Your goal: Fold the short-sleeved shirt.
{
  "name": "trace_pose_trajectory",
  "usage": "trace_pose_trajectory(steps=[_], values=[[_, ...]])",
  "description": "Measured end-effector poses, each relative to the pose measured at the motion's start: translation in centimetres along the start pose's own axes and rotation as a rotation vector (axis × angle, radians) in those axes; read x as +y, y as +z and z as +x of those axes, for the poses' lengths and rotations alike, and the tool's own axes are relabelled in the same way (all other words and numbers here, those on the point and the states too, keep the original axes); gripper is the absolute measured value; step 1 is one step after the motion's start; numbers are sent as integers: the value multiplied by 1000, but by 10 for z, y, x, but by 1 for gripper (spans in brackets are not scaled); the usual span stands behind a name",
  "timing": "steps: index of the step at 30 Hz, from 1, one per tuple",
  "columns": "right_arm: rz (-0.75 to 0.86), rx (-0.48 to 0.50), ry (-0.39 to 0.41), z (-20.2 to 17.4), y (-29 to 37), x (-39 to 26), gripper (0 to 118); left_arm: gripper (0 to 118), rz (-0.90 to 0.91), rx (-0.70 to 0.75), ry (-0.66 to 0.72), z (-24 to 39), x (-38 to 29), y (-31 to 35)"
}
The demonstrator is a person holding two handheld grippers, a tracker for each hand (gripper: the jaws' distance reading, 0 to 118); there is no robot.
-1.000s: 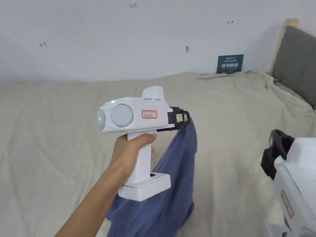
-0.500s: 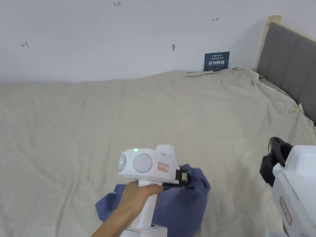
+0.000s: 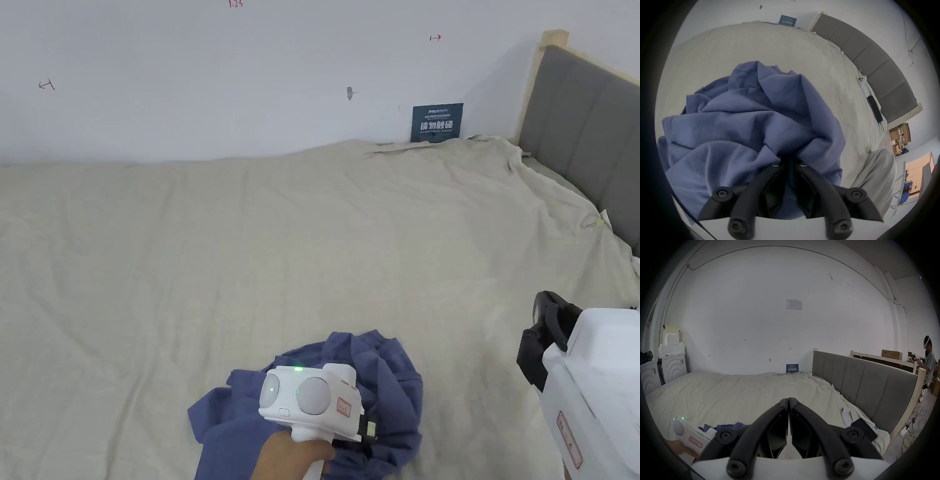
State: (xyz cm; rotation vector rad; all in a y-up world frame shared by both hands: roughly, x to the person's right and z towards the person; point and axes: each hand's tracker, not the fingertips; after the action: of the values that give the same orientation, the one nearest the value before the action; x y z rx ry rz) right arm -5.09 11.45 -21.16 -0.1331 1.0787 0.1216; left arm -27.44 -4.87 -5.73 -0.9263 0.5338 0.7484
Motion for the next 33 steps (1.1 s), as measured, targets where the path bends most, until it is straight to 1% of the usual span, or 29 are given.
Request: trace_pose_trajectory(steps=[1, 2, 3, 5, 6, 7, 11, 16, 19, 23, 26, 29, 32, 33], values=[[-1, 2, 1, 0, 0, 0, 1, 29, 14, 9, -24, -2, 3, 4], [-2, 4, 1, 0, 0, 0, 1, 43, 31, 18, -44, 0, 3, 10], [-2, 5, 1, -1, 1, 0, 1, 66, 56, 23, -66, 2, 2, 17], [-1, 8, 1, -2, 2, 1, 1, 93, 117, 53, -73, 7, 0, 36], [1, 8, 3, -3, 2, 1, 1, 105, 148, 58, -70, 8, 0, 45], [3, 8, 4, -3, 3, 2, 1, 108, 197, 56, -68, 8, 1, 57], [13, 14, 5, -6, 5, 6, 1, 108, 414, 68, -79, 10, 0, 113], [32, 21, 9, -11, 8, 12, 1, 108, 634, 150, -64, 4, -3, 173], [43, 27, 12, -13, 9, 14, 1, 108, 748, 246, -80, -4, -8, 196], [56, 34, 19, -16, 11, 16, 1, 107, 886, 436, -114, -18, -22, 213], [61, 39, 20, -18, 11, 17, 1, 102, 962, 520, -136, -31, -31, 217], [67, 42, 21, -19, 11, 18, 1, 81, 1024, 576, -156, -41, -42, 221], [72, 47, 17, -20, 11, 18, 1, 46, 1047, 582, -149, -51, -51, 225], [74, 48, 18, -20, 12, 19, 1, 31, 1053, 581, -144, -53, -53, 226]])
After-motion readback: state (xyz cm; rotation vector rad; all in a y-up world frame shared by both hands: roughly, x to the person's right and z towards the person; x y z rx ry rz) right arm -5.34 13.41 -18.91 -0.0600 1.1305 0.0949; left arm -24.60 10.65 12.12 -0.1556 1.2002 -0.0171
